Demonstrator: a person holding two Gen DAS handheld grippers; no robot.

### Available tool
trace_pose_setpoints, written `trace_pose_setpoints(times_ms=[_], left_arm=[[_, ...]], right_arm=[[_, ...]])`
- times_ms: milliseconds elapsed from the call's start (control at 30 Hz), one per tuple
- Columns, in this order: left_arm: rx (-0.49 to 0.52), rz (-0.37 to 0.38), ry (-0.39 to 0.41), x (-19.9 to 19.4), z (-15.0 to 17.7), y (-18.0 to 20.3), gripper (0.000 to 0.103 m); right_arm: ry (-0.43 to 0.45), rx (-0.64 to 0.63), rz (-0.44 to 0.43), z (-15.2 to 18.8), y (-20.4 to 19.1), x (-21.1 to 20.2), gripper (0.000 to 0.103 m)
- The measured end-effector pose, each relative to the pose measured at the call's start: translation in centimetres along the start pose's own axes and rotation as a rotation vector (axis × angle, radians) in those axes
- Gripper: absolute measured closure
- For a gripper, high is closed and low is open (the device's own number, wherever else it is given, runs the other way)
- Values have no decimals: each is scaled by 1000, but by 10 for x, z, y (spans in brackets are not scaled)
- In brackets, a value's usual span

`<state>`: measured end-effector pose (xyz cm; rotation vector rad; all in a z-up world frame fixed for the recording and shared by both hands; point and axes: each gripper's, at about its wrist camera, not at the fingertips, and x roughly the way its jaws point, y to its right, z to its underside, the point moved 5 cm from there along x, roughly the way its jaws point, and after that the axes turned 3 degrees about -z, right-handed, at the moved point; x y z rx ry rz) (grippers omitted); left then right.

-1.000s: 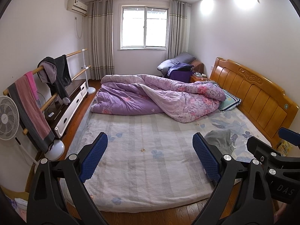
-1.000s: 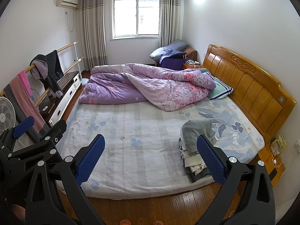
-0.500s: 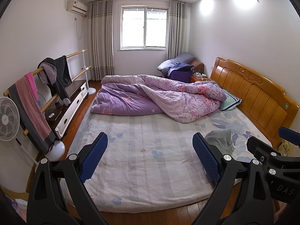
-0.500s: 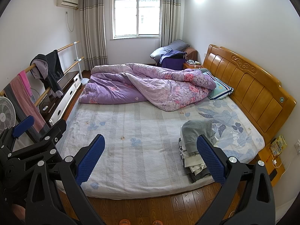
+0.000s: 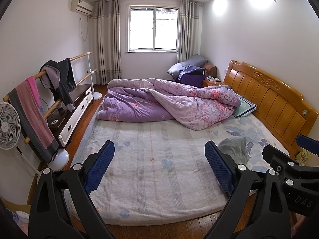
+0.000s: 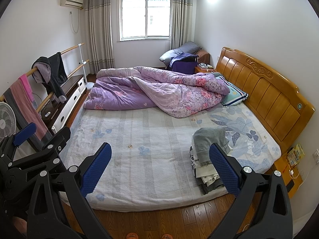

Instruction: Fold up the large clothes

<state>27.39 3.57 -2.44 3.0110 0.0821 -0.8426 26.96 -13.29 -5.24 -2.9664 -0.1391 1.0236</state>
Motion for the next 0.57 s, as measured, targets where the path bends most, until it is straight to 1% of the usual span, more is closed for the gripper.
trace_pose_setpoints(times_ms=[300, 467, 567], left_arm=[[-1, 0, -9, 3, 1, -3, 11], [0, -7, -23, 11, 4, -4, 11], [-2, -8, -33, 19, 4, 1, 11]], right_arm=[[-5, 3, -2, 2, 2, 0, 8], [-16, 3, -11, 5, 10, 4, 8], [-23, -1, -16, 5, 17, 7, 8]])
